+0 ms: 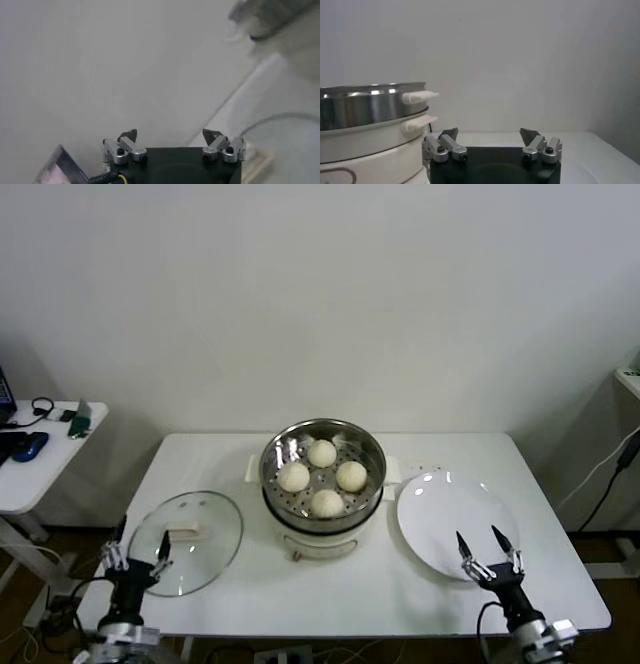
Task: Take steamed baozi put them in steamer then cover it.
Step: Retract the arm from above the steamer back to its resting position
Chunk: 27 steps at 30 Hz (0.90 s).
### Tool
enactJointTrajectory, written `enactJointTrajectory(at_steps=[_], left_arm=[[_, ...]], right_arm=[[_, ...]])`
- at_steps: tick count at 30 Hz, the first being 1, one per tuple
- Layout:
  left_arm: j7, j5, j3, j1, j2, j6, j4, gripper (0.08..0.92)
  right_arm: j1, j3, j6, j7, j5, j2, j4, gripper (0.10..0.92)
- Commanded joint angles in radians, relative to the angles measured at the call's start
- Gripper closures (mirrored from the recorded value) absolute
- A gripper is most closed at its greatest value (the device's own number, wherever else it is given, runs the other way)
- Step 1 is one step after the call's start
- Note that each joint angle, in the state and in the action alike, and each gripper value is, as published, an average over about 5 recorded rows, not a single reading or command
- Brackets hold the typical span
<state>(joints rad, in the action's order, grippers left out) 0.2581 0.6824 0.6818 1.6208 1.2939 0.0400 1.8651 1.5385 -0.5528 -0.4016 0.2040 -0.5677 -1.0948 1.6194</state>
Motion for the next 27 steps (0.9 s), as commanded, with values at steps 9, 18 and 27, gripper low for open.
enactJointTrajectory(at_steps=[9, 18, 27], left_arm=[[0.148, 0.775, -0.038, -0.172, 0.019, -0.066, -0.346, 0.177], [0.134, 0.771, -0.058, -0.252, 0.005, -0.072, -0.418, 0.177], [0.113, 0.716, -0.073, -0.31, -0.016, -0.07, -0.445, 0.177]], right_arm=[[0.084, -0.02, -0.074, -0.041, 0.047, -0.125, 0.018, 0.202], [0.084, -0.017, -0.062, -0.047, 0.071, -0.139, 0.03, 0.202], [0.091, -0.021, -0.062, -0.048, 0.085, -0.152, 0.036, 0.202]])
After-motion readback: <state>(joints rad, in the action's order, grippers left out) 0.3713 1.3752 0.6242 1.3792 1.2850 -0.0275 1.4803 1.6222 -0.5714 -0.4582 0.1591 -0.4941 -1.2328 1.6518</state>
